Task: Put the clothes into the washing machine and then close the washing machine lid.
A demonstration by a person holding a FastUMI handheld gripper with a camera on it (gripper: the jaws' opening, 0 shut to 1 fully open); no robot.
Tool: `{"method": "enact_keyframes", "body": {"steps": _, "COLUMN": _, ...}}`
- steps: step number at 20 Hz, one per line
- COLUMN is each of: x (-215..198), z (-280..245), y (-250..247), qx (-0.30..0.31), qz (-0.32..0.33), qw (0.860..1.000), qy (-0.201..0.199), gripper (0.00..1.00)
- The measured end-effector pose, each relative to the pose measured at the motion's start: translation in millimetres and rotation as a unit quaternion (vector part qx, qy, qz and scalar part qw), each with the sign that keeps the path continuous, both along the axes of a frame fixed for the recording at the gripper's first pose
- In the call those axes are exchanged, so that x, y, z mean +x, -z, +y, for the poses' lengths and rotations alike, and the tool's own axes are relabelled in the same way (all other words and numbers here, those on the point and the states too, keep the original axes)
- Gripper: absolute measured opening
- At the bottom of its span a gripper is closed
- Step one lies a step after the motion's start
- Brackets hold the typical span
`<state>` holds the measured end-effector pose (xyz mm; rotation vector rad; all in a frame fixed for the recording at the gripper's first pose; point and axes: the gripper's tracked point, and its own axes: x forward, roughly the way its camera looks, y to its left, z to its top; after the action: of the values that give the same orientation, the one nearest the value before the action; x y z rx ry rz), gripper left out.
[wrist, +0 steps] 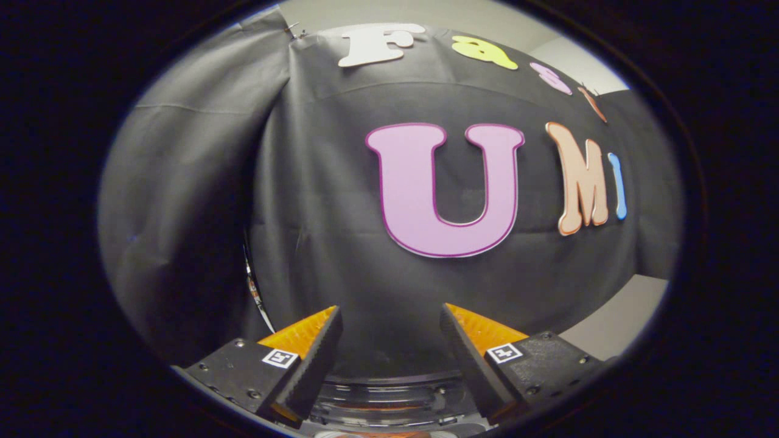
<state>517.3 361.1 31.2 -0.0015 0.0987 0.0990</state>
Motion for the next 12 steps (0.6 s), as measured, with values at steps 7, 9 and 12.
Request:
{"method": "enact_keyframes", "body": {"steps": 7, "x": 26, "z": 7, "y": 42, "qx": 0.006, "qz": 0.002, "qw": 1.0, "qy": 0.011, "gripper": 0.98}}
{"method": "enact_keyframes", "body": {"steps": 9, "x": 31, "z": -3, "y": 63, "qx": 0.021, "qz": 0.029, "qw": 0.999, "qy": 0.027, "gripper": 0.98}}
{"method": "enact_keyframes", "body": {"steps": 12, "x": 22, "z": 1, "y": 52, "qx": -0.006, "qz": -0.029, "qw": 1.0, "qy": 0.008, "gripper": 0.98}}
